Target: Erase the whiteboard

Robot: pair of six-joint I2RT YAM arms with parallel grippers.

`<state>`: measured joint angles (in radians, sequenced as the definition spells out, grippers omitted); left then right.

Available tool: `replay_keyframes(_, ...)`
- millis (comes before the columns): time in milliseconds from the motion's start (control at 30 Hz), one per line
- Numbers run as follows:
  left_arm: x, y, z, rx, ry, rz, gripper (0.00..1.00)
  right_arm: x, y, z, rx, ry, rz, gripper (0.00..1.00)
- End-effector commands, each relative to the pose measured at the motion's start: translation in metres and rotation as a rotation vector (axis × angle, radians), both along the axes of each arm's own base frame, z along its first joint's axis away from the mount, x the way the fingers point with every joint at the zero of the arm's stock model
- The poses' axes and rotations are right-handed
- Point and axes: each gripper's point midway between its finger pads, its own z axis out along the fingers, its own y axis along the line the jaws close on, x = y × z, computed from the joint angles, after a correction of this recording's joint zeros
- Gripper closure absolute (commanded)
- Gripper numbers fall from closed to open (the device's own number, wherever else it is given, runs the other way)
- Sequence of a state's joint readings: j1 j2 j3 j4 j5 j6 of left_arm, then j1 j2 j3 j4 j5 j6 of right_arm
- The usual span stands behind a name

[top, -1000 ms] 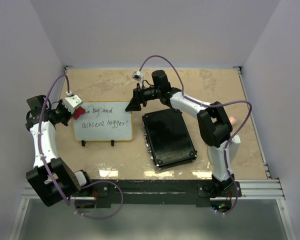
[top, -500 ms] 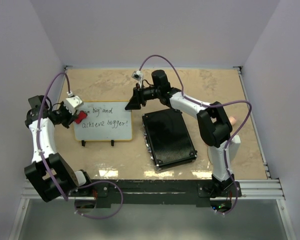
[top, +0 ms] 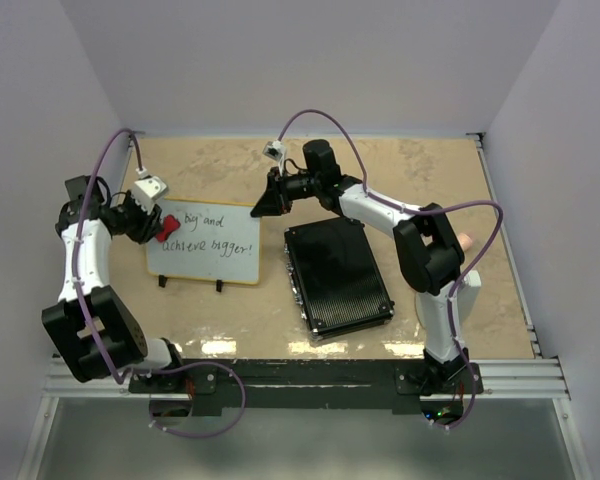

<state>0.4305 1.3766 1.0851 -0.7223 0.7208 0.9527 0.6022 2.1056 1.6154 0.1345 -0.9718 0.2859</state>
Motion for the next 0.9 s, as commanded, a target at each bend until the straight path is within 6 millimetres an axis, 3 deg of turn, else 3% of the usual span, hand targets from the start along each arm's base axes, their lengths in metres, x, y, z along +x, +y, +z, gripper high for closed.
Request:
replay_keyframes(0,0.003,0.002,0.033,0.047,-0.096,-0.006,0.56,-0.004,0.005,0.008,0.032,-0.015,0.032,0.83)
replay_keyframes(67,-0.001,0.005,0.039,0.072,-0.120,-0.002,0.50,-0.005,0.005,0.008,0.033,-0.016,0.032,0.90)
replay_keyframes(200,-0.017,0.006,0.046,0.118,-0.174,-0.028,0.50,-0.005,0.006,0.010,0.036,-0.013,0.034,0.98)
replay_keyframes(400,-0.029,-0.001,0.023,0.181,-0.220,-0.108,0.48,-0.011,0.011,0.013,0.036,-0.007,0.038,0.78)
replay_keyframes(500,-0.019,-0.003,0.022,0.191,-0.266,-0.109,0.45,-0.015,0.013,0.013,0.032,-0.006,0.039,0.77)
replay_keyframes(567,-0.016,-0.009,0.014,0.215,-0.259,-0.118,0.44,-0.017,0.015,0.013,0.029,-0.004,0.039,0.81)
replay_keyframes(633,-0.007,-0.012,0.019,0.246,-0.302,-0.109,0.44,-0.016,0.015,0.012,0.027,-0.005,0.035,0.85)
replay_keyframes(867,0.001,-0.010,0.017,0.276,-0.317,-0.088,0.51,-0.015,0.016,0.011,0.020,-0.001,0.029,0.96)
